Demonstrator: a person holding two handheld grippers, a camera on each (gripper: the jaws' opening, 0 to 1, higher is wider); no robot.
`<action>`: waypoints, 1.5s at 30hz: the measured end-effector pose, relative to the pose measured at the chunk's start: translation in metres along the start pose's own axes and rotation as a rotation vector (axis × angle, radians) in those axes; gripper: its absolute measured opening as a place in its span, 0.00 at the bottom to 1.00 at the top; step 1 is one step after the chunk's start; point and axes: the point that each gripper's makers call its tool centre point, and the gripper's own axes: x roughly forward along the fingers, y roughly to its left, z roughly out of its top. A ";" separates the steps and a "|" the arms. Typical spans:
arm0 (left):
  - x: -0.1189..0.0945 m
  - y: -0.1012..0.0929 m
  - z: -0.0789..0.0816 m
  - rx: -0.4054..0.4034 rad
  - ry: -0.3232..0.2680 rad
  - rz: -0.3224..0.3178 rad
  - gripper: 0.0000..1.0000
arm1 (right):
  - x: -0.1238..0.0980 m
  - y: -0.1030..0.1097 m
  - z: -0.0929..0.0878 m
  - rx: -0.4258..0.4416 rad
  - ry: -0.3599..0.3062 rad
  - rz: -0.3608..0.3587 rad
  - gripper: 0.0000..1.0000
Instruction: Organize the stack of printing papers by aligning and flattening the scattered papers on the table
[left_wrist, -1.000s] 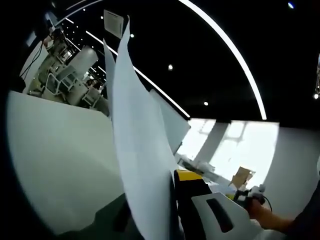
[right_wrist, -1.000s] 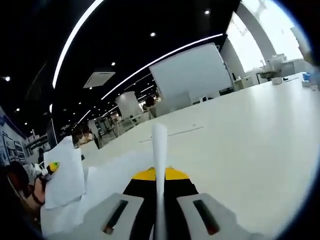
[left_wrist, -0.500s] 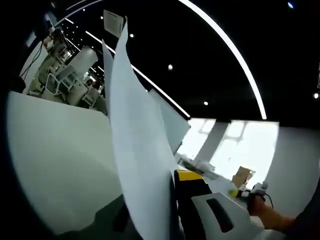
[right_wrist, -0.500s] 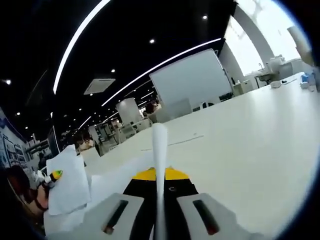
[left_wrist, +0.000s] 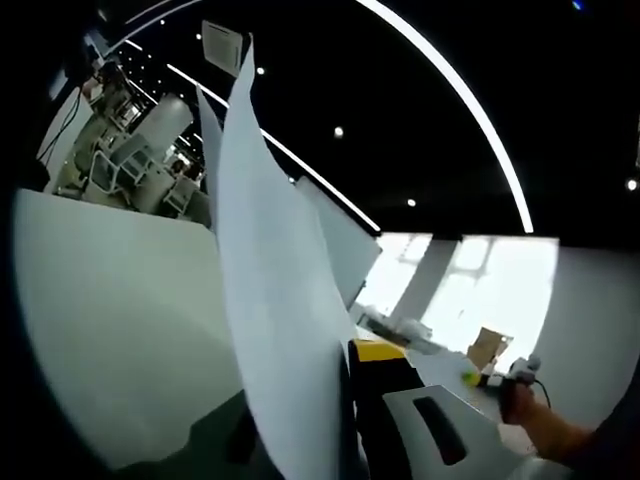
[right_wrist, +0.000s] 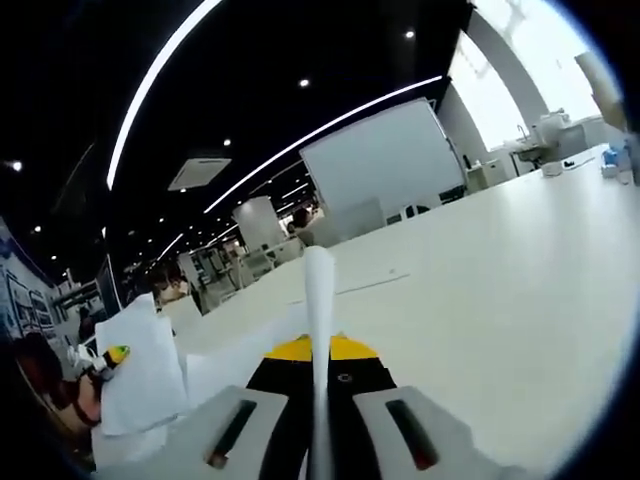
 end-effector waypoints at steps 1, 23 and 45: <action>0.000 0.000 0.000 0.001 0.001 0.000 0.09 | 0.000 0.001 0.001 0.003 -0.002 0.001 0.00; 0.002 0.000 -0.003 0.034 0.022 0.006 0.09 | 0.004 0.021 0.020 -0.007 -0.001 0.027 0.00; 0.004 0.000 -0.006 0.067 0.037 0.014 0.10 | -0.002 0.042 0.050 0.004 -0.053 0.059 0.00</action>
